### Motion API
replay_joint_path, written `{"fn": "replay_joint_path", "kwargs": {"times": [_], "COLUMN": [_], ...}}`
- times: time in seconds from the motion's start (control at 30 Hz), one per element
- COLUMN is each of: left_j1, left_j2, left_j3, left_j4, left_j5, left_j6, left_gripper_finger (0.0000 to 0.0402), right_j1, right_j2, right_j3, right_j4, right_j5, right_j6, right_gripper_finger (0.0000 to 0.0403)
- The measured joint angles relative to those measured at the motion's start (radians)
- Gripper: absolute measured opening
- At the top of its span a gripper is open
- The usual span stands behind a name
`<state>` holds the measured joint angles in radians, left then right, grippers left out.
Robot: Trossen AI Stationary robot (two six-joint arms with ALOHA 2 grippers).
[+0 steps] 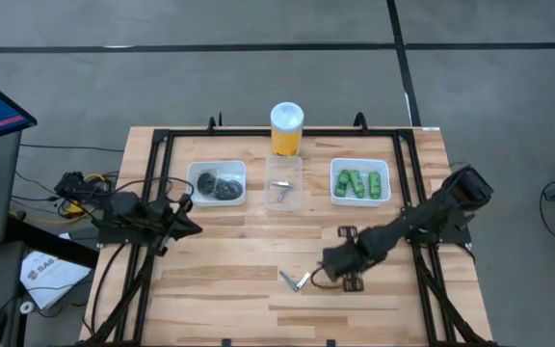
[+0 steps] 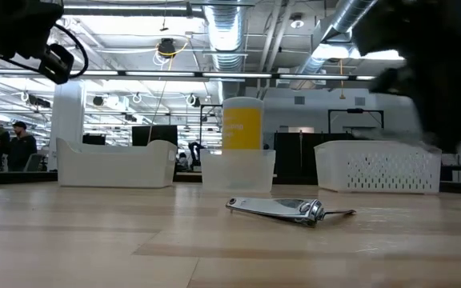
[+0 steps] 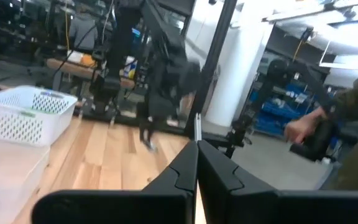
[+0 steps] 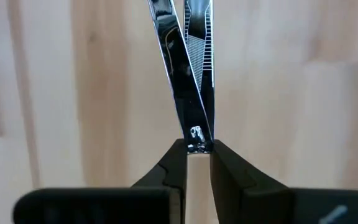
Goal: Pick & Place Travel size toiletries
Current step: Put the silver nail cutter into the transparent bin
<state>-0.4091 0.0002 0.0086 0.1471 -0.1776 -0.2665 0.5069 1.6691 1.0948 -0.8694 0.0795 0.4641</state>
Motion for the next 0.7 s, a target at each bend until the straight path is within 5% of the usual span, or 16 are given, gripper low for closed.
{"fn": "replay_joint_path", "kwargs": {"times": [0.37, 0.53, 0.7], "left_j1": [0.000, 0.000, 0.005], "left_j2": [0.004, 0.000, 0.000], "left_j3": [0.000, 0.000, 0.000], "left_j4": [-0.067, -0.062, -0.061], "left_j5": [-0.052, 0.055, 0.041], "left_j6": [-0.002, -0.026, 0.013], "left_gripper_finger": [0.0001, 0.0001, 0.0001], "right_j1": [-0.355, -0.492, -0.586], "right_j2": [-0.060, -0.007, 0.106], "right_j3": [0.223, 0.375, 0.513], "right_j4": [0.047, 0.068, 0.086], "right_j5": [0.109, 0.106, 0.107], "right_j6": [-0.272, -0.341, -0.381], "right_gripper_finger": [0.0035, 0.0035, 0.0035]}}
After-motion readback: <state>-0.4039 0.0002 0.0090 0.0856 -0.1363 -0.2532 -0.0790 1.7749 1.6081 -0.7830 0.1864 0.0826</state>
